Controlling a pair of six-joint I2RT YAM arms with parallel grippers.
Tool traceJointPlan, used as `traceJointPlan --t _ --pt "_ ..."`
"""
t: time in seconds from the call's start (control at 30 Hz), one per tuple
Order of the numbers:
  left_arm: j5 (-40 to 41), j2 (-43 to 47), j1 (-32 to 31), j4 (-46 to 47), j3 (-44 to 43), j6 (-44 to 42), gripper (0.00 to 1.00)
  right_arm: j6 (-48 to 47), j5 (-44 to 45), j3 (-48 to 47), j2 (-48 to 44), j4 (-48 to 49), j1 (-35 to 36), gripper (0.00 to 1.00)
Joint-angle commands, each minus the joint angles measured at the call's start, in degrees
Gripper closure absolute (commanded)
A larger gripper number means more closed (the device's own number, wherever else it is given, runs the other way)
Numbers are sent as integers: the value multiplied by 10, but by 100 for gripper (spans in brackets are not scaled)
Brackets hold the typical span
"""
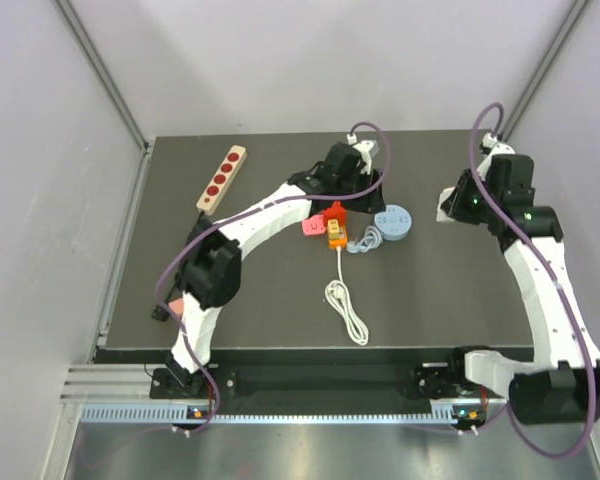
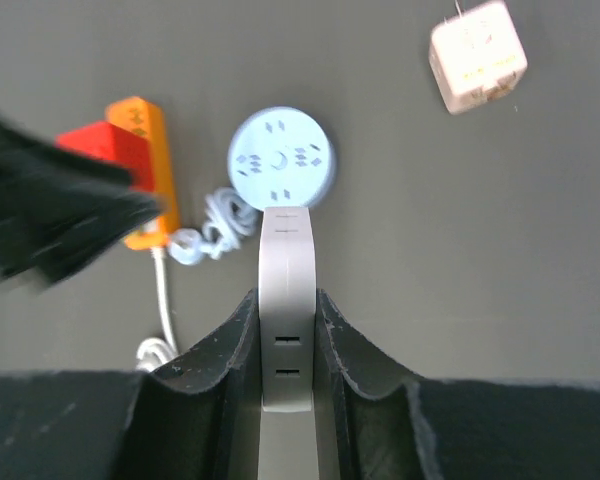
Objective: Insert the plug
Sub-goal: Adjust the socket at the center of the board.
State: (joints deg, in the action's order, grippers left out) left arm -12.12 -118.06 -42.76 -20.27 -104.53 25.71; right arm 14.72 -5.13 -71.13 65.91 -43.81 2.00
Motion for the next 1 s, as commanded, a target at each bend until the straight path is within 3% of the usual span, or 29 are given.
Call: traceJointPlan --t 0.0,0.27,0.5,0.67,0.83,0.97 --pt "46 -68 3 -46 -68 -8 45 52 -6 31 -93 59 -2 100" --pt "113 -161 -6 -89 -159 4 59 56 -52 31 -159 63 -2 100" --pt "103 -198 -17 -115 -168 28 73 51 -63 32 -163 54 -2 100" --pt "78 -153 -48 -114 -96 67 79 30 -16 17 -138 -3 -2 100" --pt "44 -82 -75 -37 49 126 81 15 2 13 -129 -36 -9 100" --pt "-14 -44 -102 35 107 168 81 8 12 29 -119 -50 -8 100"
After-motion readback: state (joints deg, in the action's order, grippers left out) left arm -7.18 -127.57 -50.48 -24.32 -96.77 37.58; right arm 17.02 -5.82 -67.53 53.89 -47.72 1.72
